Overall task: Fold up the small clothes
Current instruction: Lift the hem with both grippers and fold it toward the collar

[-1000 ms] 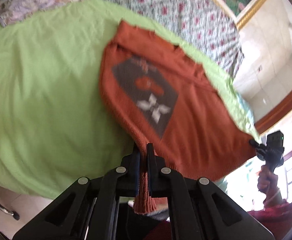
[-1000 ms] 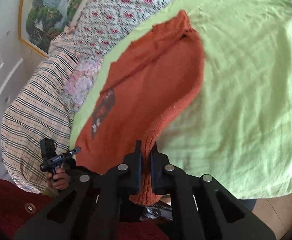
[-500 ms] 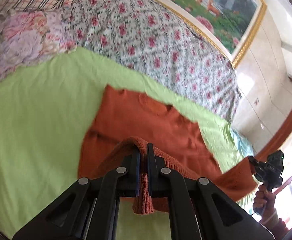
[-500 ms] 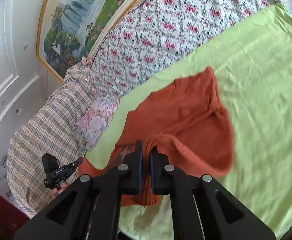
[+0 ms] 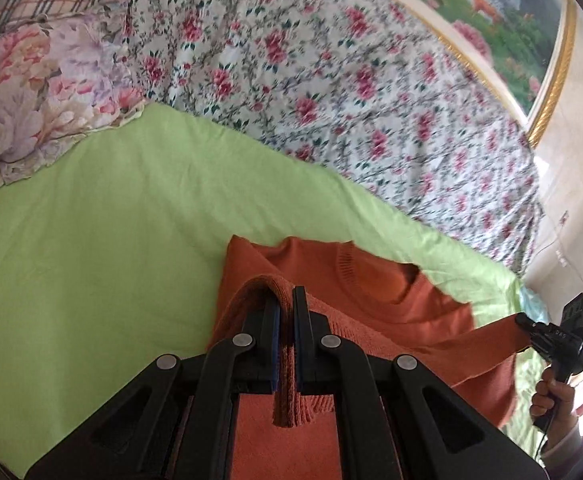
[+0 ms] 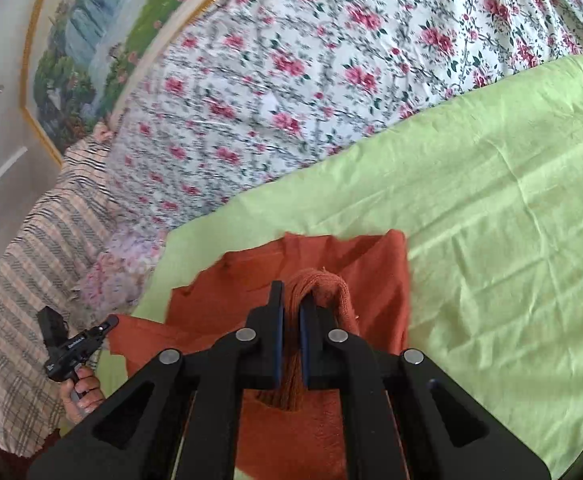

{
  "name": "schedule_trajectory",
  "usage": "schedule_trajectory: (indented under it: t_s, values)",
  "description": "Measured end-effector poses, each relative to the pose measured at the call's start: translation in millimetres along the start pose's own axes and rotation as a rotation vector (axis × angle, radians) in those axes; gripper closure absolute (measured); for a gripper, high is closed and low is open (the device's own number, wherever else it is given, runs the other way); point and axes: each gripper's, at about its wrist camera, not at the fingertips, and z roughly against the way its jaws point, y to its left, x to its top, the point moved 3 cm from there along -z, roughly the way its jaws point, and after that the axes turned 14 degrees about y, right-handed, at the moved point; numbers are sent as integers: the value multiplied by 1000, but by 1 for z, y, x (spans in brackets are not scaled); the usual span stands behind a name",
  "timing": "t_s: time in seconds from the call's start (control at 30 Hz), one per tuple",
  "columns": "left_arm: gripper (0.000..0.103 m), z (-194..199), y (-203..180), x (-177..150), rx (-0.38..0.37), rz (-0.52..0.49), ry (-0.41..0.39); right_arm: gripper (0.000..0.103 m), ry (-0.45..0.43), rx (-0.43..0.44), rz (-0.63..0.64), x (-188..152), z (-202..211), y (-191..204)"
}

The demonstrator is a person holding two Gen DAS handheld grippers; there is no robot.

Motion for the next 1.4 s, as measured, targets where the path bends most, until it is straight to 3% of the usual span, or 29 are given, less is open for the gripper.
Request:
schedule_trajectory:
  t_s: [0.23,0.37,0.43,0.47,0.53,0.57,0.6,0.67,0.73,0.8,0.93,1.07,1.17,1.3,1.4]
  values:
    - [100,-44,25,18,42,50,37,96,57,-77,-72,17,-45,-34]
    - [98,-72,35,16,83,77,126,95,124,-137,-106,16,-68,-47]
    - [93,-72,37,10,66,87,152,94,145,-150,-120,12,-71,-50]
    - [92,-65,33,4,38,81,150,92,138,-151,-123,9,-65,-48]
    - [75,-52,23,-8,16,51,148,79,101,-181,-105,3,-49,-40]
    - [71,-45,11,-20,-6,21,153,63,75,-208,-85,0,-39,-33]
    - [64,-41,1,-29,-24,-4,163,54,47,-225,-49,-6,-29,-22]
    - [59,-41,-27,-53,-71,-82,204,54,50,-188,44,-22,-23,7]
    - [58,-53,-49,-71,-98,-141,269,54,157,-115,167,-42,-39,41]
    - [59,-76,-67,-85,-75,-199,353,54,305,-81,294,-64,-70,69]
    - [59,-96,-77,-64,24,-277,360,54,430,-210,409,-68,-111,73]
    - [61,-116,-49,-4,95,-199,336,58,374,-268,269,-22,-117,34]
    - [59,-117,-25,34,172,-102,274,56,241,-451,165,14,-103,5]
    - [56,-90,8,58,146,43,181,56,123,-344,-48,28,-66,-26]
    - [51,-63,19,41,118,78,143,54,107,-347,-30,11,-51,-19]
